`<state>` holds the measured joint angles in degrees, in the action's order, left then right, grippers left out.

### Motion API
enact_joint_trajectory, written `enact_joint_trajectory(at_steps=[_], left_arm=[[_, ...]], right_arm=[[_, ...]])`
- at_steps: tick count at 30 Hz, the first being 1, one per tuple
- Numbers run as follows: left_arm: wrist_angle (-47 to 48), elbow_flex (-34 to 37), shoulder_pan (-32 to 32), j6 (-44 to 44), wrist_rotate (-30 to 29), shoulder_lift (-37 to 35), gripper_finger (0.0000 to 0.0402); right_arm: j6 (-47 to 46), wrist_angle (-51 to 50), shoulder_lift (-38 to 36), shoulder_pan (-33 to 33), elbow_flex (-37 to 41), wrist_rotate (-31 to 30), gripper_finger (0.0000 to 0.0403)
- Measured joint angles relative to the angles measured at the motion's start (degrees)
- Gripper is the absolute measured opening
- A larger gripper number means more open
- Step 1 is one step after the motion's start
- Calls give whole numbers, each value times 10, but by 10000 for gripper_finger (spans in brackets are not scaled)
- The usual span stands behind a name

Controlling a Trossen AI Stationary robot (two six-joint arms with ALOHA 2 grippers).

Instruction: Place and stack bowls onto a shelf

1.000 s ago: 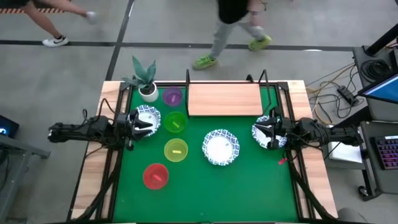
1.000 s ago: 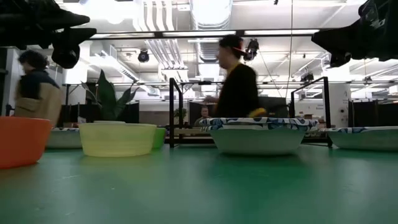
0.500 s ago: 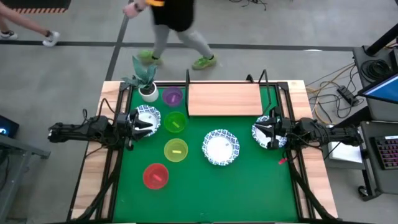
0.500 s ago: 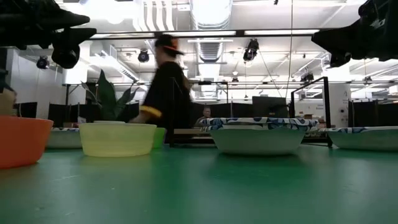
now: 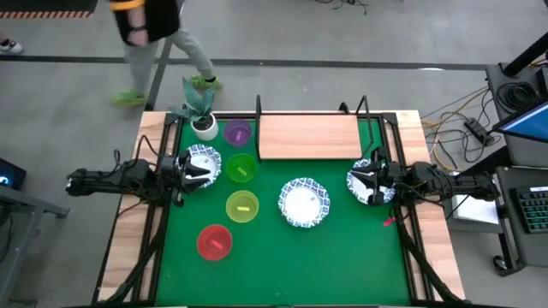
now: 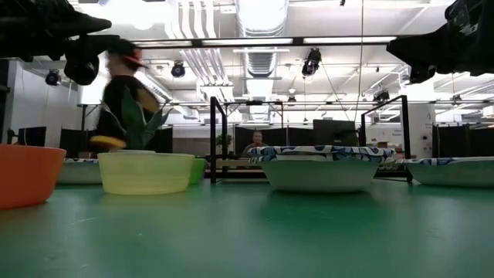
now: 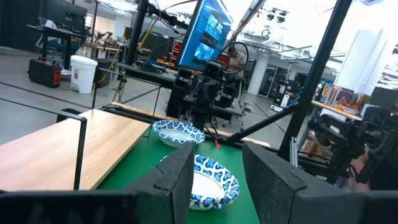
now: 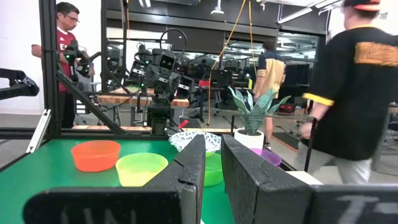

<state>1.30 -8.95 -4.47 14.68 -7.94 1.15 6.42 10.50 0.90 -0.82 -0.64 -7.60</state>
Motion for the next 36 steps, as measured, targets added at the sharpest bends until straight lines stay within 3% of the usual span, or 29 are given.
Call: enact_joint_trajectory(at_steps=[27,36], left_arm=[[-2,0,0,-9,-1,0,120],[-129,0,0,-36,-23,0,120]], right_arm=[[0,0,0,0,0,0,43],[0,0,0,0,0,0,43]])
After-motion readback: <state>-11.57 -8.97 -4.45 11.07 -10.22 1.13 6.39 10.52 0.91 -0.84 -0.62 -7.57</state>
